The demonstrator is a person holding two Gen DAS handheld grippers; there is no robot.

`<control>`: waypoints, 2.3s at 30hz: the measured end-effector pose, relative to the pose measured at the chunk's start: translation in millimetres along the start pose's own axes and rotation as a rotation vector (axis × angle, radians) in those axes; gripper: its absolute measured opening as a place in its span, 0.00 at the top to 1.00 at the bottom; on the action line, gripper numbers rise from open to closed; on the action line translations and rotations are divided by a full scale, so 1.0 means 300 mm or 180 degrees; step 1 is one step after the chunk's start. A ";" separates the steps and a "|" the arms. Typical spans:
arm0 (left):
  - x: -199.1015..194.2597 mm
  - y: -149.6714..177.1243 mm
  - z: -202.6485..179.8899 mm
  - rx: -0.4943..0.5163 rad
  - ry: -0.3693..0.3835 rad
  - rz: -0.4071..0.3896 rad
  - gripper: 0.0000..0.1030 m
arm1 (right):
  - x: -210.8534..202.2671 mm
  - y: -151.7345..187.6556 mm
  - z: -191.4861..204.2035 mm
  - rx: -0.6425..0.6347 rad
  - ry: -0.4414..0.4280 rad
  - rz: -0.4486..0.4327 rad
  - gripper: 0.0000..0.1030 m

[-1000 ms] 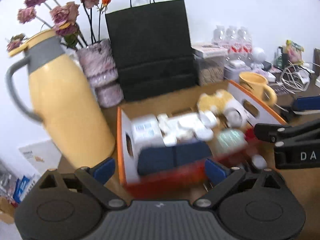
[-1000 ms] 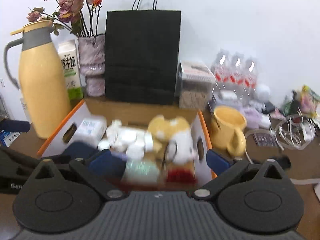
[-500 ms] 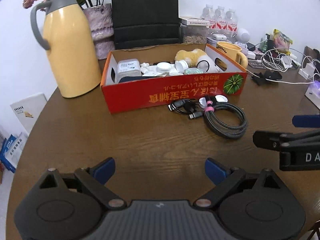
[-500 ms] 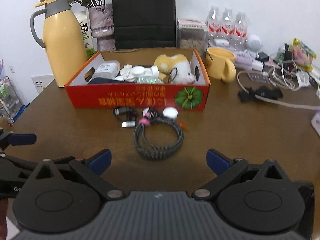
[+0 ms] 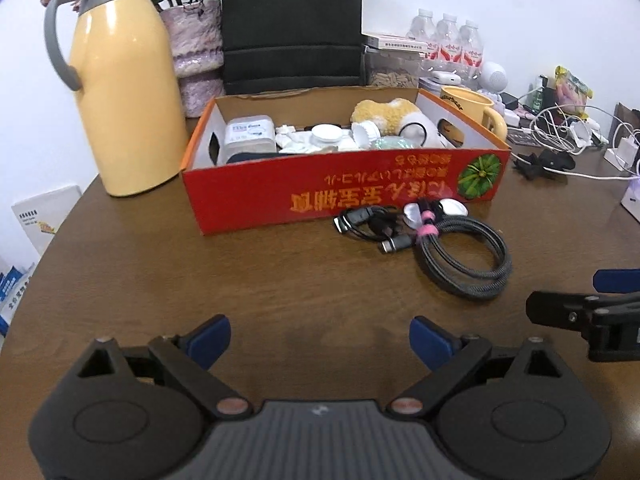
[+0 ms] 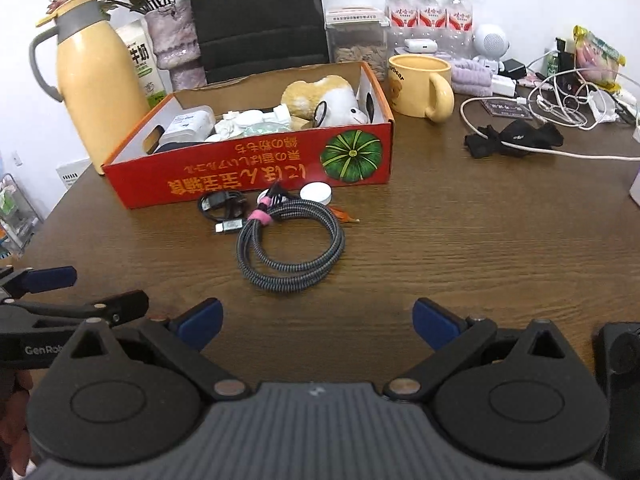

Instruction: Organize objects

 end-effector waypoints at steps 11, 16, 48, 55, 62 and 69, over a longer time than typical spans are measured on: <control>0.172 -0.174 0.013 0.0234 0.0097 -0.0291 0.28 | 0.107 -0.167 -0.008 -0.0140 -0.0288 -0.0479 0.03; 0.233 -0.230 -0.020 0.0416 0.0334 -0.0329 0.36 | 0.192 -0.253 -0.015 -0.0238 -0.0192 -0.0438 0.32; -0.187 0.025 -0.076 0.0035 0.0563 -0.0768 0.51 | -0.114 0.017 0.009 -0.0492 -0.0238 -0.0856 0.71; -0.255 0.068 -0.093 0.0106 0.0476 -0.0816 0.51 | -0.197 0.115 0.024 -0.0530 -0.0304 -0.0862 0.71; -0.191 -0.200 -0.042 0.0292 0.0470 -0.0836 0.51 | -0.207 -0.065 0.025 -0.0566 -0.0310 -0.1067 0.71; 0.115 -0.669 0.084 -0.0098 0.0505 -0.0365 0.51 | -0.020 -0.529 0.072 -0.0436 -0.0690 -0.0876 0.71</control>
Point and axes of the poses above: each gripper's, at about its wrist camera, not at the fingertips, and x roughly the way its jaws point, z to its left, y to its underside, the point moved 6 cm from there along x, roughly the way its jaws point, and after that the axes turned 13 degrees about z, right-handed, at the moved point
